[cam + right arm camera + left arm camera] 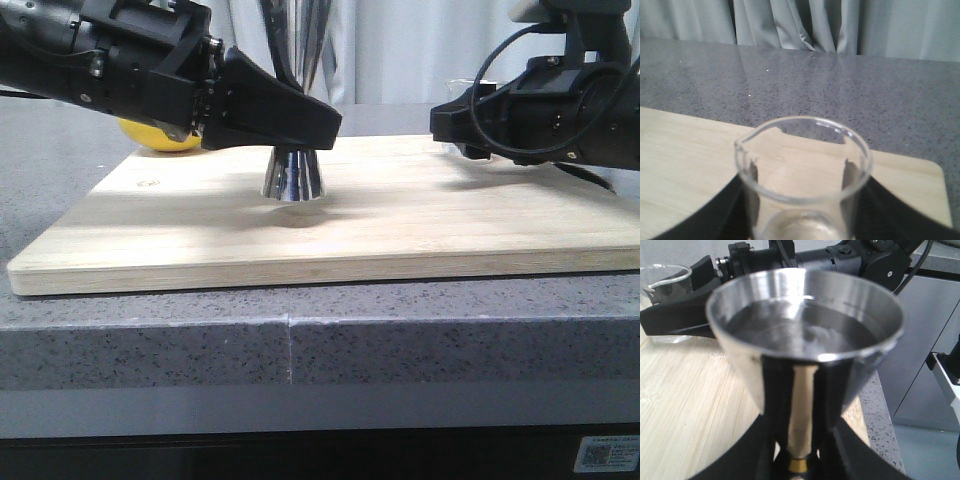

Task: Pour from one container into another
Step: 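Lower the beaker onto the board with the right gripper, then open the right gripper and lift it away from the beaker, then lower the held jigger onto the board with the left gripper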

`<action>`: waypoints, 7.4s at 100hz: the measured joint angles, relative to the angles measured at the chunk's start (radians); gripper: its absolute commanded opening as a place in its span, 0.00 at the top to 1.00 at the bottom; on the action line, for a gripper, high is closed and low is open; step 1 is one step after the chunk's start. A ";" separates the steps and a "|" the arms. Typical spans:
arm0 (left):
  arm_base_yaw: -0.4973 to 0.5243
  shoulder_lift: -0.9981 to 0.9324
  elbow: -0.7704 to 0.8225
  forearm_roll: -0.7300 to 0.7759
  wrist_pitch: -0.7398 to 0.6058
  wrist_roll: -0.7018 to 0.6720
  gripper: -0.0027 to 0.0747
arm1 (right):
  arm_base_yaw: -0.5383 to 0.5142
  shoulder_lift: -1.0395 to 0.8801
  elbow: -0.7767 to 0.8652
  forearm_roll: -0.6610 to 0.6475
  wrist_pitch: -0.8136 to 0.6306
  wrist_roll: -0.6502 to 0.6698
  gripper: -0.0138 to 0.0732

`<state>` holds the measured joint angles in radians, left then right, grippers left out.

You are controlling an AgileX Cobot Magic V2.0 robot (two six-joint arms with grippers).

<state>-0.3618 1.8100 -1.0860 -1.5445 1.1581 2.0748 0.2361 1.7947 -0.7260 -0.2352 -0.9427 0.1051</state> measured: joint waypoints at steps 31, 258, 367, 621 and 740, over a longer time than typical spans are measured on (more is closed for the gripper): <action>0.000 0.000 0.000 0.002 0.000 0.000 0.99 | 0.000 0.020 0.000 -0.017 -0.008 -0.004 0.69; -0.002 0.000 0.000 0.007 0.000 0.000 0.99 | 0.000 -0.043 -0.002 -0.048 0.120 -0.022 0.41; -0.002 0.000 0.000 0.007 0.000 0.000 0.99 | 0.000 -0.132 -0.002 -0.052 0.277 -0.006 0.26; 0.091 0.045 -0.050 -0.161 -0.035 0.173 0.99 | 0.000 -0.779 0.145 -0.054 0.575 0.027 0.26; 0.091 0.094 -0.050 -0.143 -0.051 0.164 0.99 | 0.000 -0.779 0.145 -0.054 0.575 0.041 0.26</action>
<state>-0.2709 1.9043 -1.1363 -1.6870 1.1071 2.2391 0.2361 1.0156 -0.5814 -0.2893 -0.3678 0.1462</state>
